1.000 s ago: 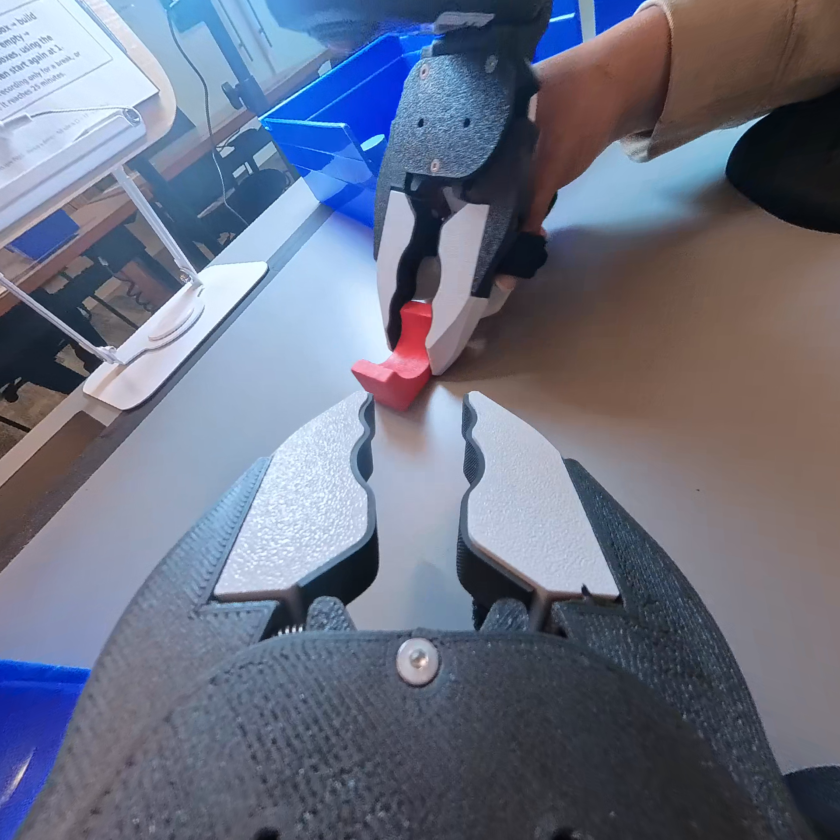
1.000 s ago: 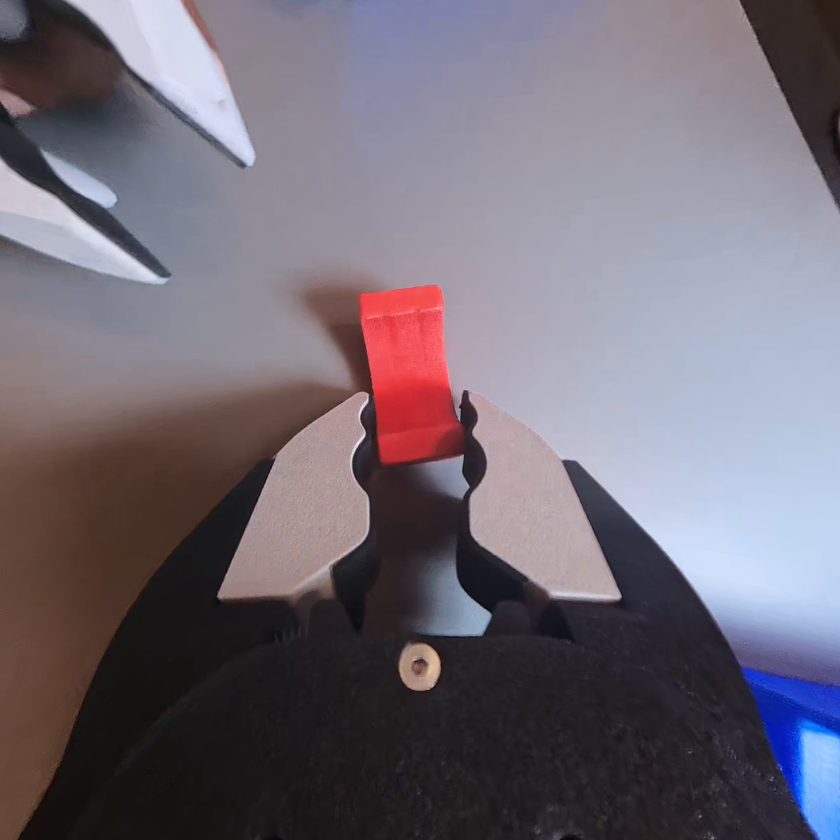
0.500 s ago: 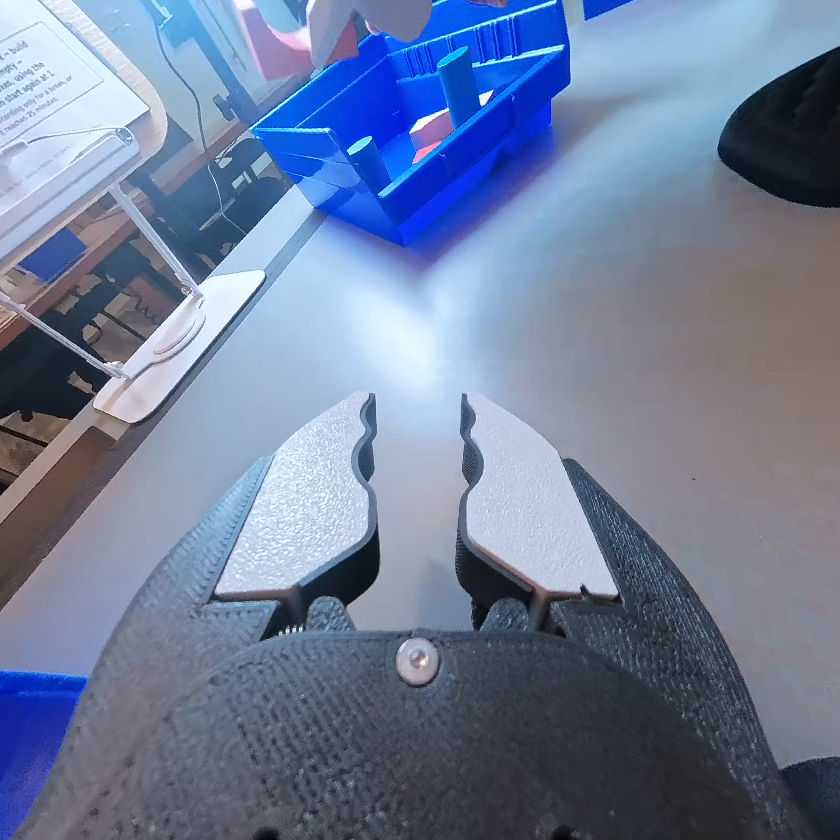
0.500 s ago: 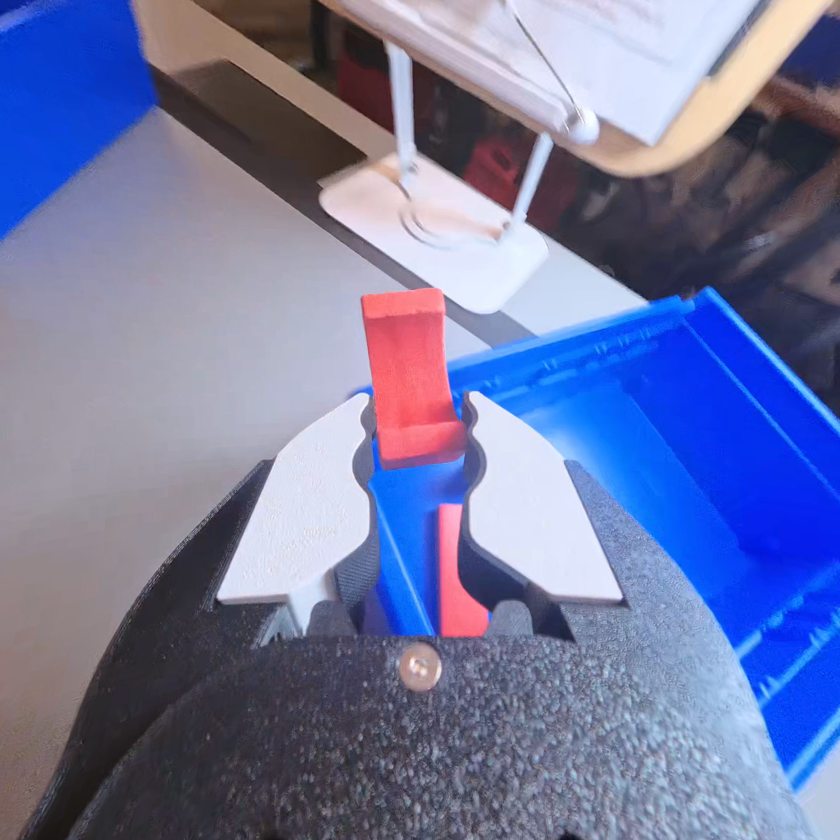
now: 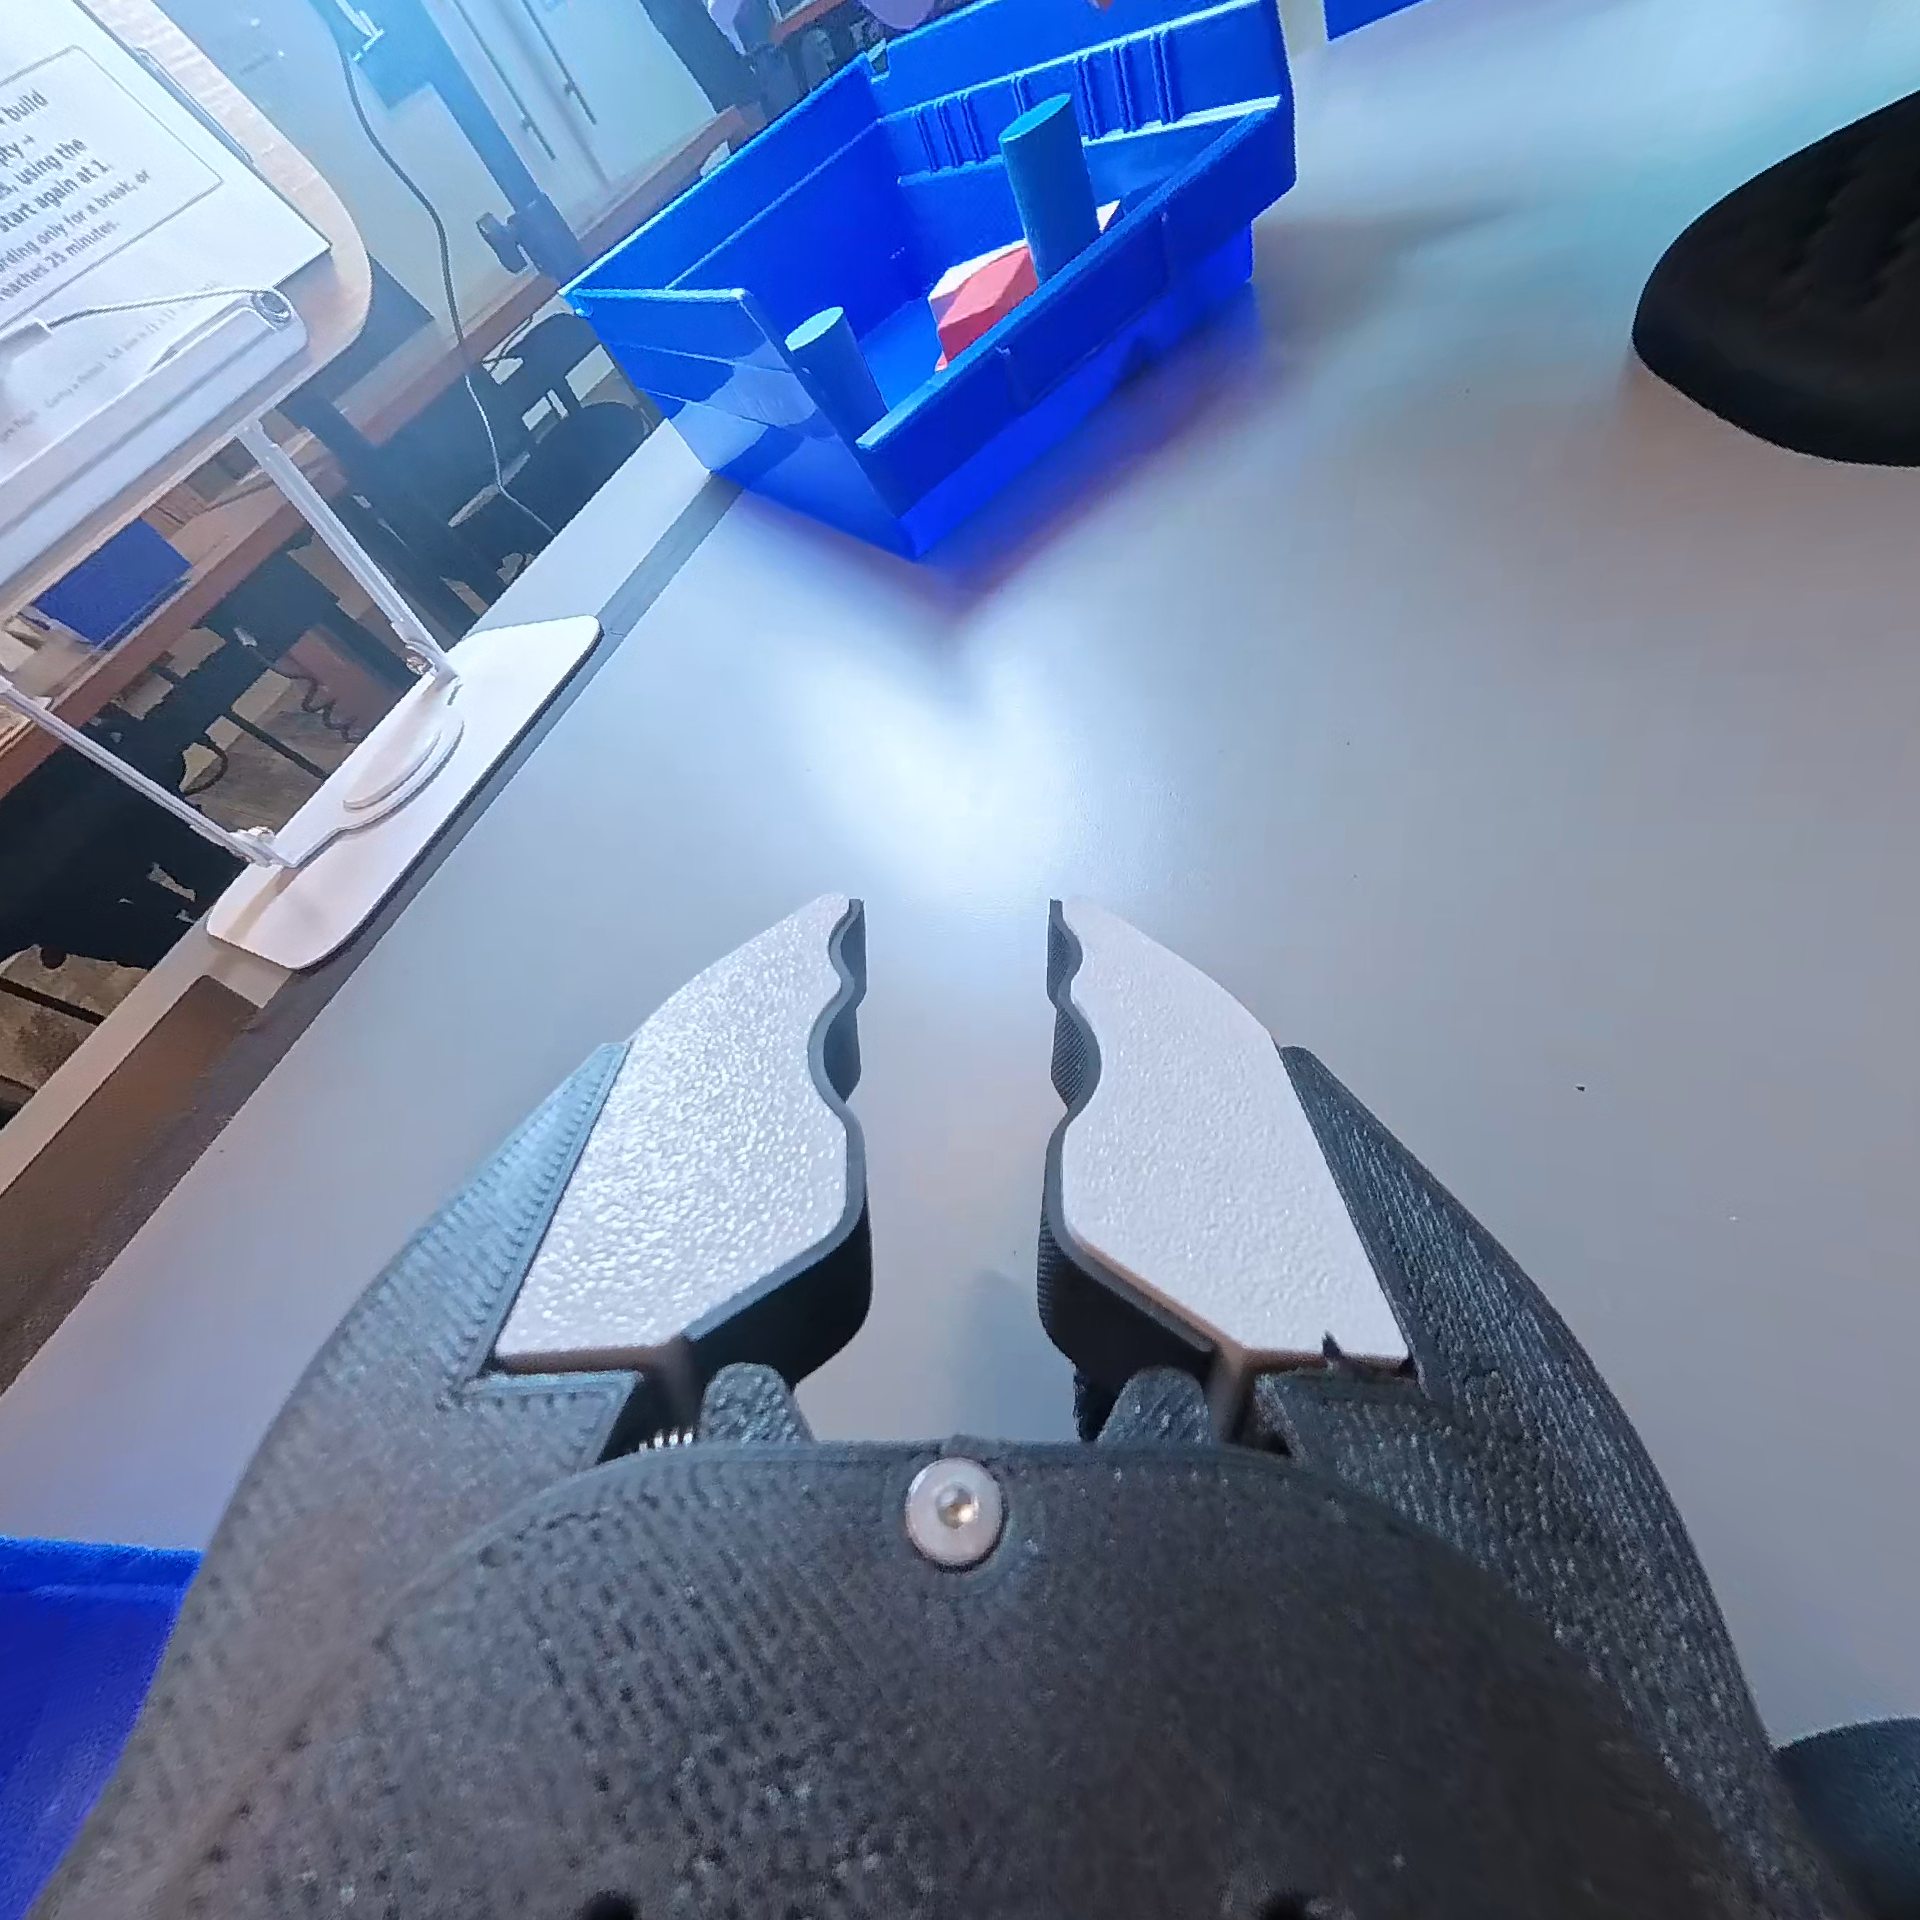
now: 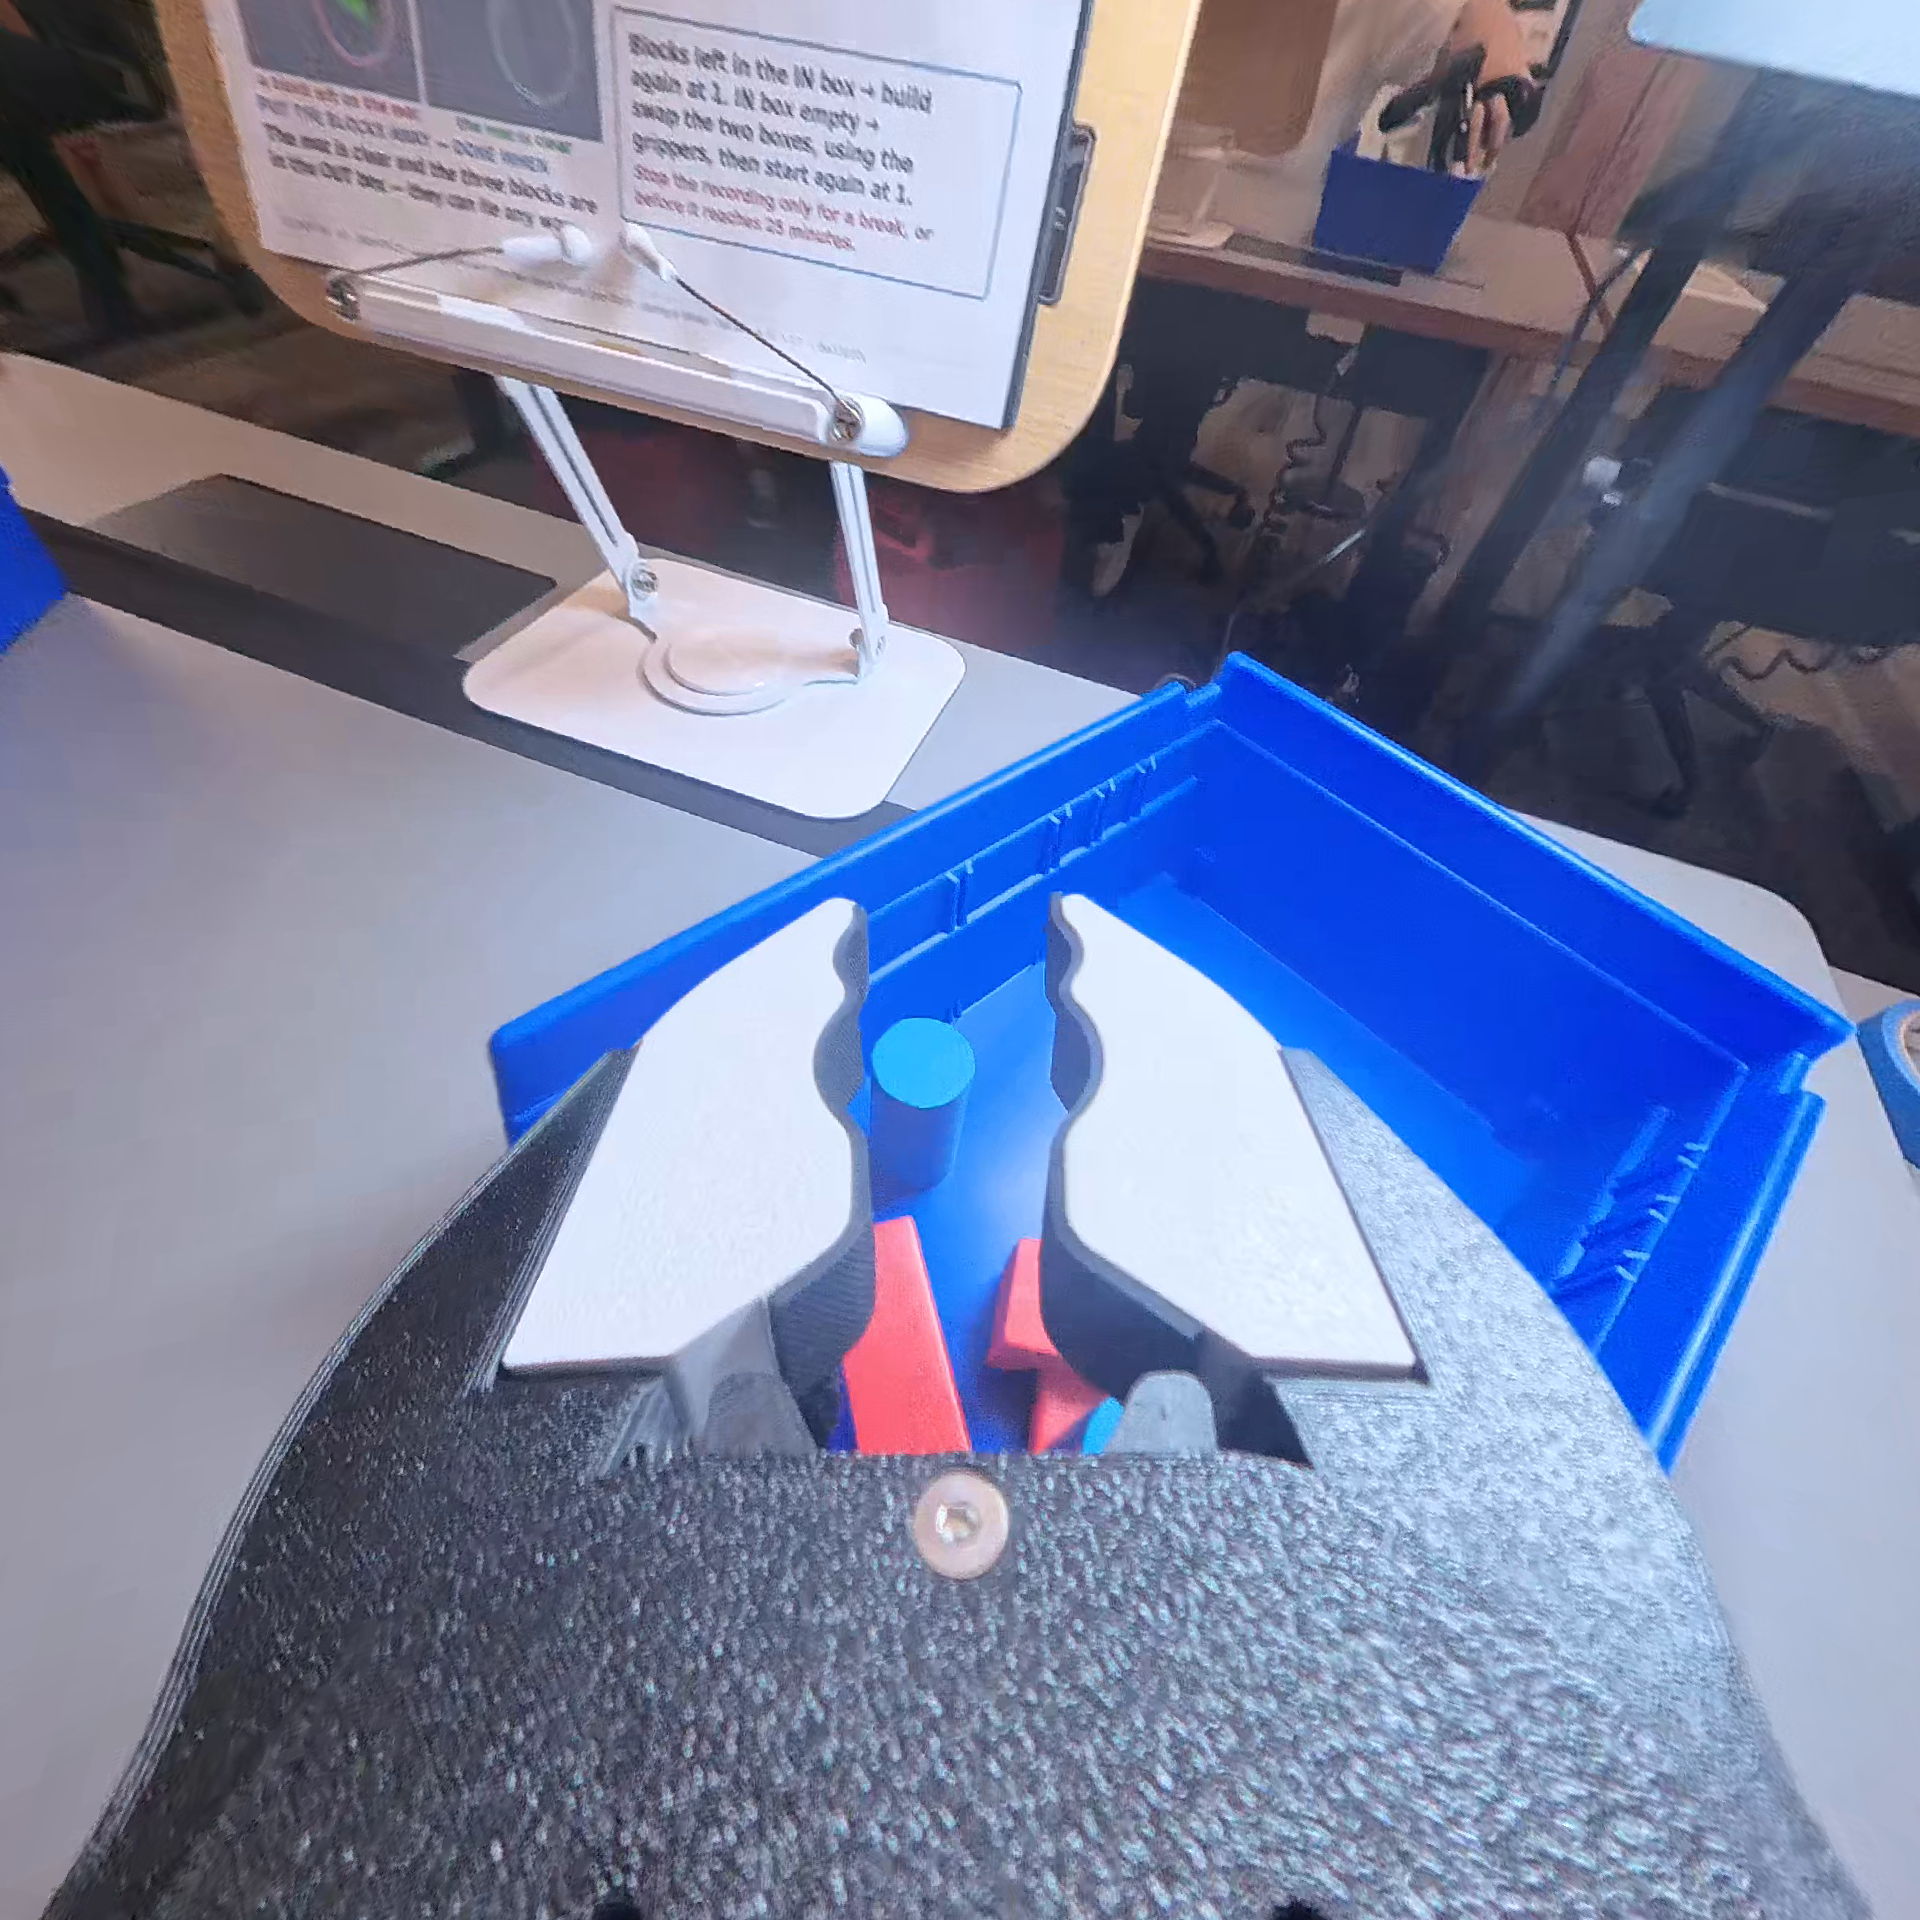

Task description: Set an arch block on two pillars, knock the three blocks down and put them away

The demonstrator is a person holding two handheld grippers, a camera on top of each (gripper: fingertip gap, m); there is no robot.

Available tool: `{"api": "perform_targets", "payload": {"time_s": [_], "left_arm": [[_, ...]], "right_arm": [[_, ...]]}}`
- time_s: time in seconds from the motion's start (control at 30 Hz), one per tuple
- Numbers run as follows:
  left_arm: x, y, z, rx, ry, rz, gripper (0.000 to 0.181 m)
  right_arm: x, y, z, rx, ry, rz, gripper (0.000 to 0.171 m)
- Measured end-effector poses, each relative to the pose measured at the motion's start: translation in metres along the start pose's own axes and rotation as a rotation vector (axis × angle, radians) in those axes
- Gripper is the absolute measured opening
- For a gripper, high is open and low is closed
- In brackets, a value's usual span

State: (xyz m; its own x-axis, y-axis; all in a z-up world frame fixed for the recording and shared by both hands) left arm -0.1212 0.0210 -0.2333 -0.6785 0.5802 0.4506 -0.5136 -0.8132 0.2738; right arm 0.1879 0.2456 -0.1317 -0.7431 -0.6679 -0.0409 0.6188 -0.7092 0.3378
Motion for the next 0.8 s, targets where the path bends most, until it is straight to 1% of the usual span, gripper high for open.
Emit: {"api": "perform_targets", "payload": {"time_s": [0.23,0.3,0.37,0.57,0.7,0.8], "left_arm": [[0.0,0.0,0.0,0.0,0.006,-0.002,0.034],[0.0,0.0,-0.001,0.002,0.005,-0.003,0.034],[0.0,0.0,0.0,0.001,0.003,-0.001,0.034],[0.001,-0.001,-0.001,0.004,-0.004,0.004,0.034],[0.008,0.002,0.0,0.002,-0.002,0.035,0.034],[0.015,0.004,0.0,0.002,0.016,0.056,0.032]], "right_arm": [[0.017,0.022,0.026,-0.201,0.117,0.081,0.033],[0.019,0.029,0.032,-0.22,0.15,0.082,0.033],[0.019,0.035,0.037,-0.202,0.182,0.077,0.033],[0.016,0.045,0.039,0.02,0.301,0.082,0.034],[0.018,0.053,0.025,0.291,0.417,0.138,0.035],[0.016,0.057,0.009,0.497,0.496,0.124,0.035]]}}
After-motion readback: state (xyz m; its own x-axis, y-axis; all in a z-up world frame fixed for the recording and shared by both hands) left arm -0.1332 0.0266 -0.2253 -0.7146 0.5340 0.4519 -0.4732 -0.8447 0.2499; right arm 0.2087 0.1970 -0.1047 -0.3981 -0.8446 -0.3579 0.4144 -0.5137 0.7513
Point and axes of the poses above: each gripper's, where its closed fingertips meet, y back along the fingers, z out of its top, x = y × z across the jaws, the point moved 9 cm from there along y, back along the fingers, and after that the axes turned 9 degrees about z, right-handed, at the moved point
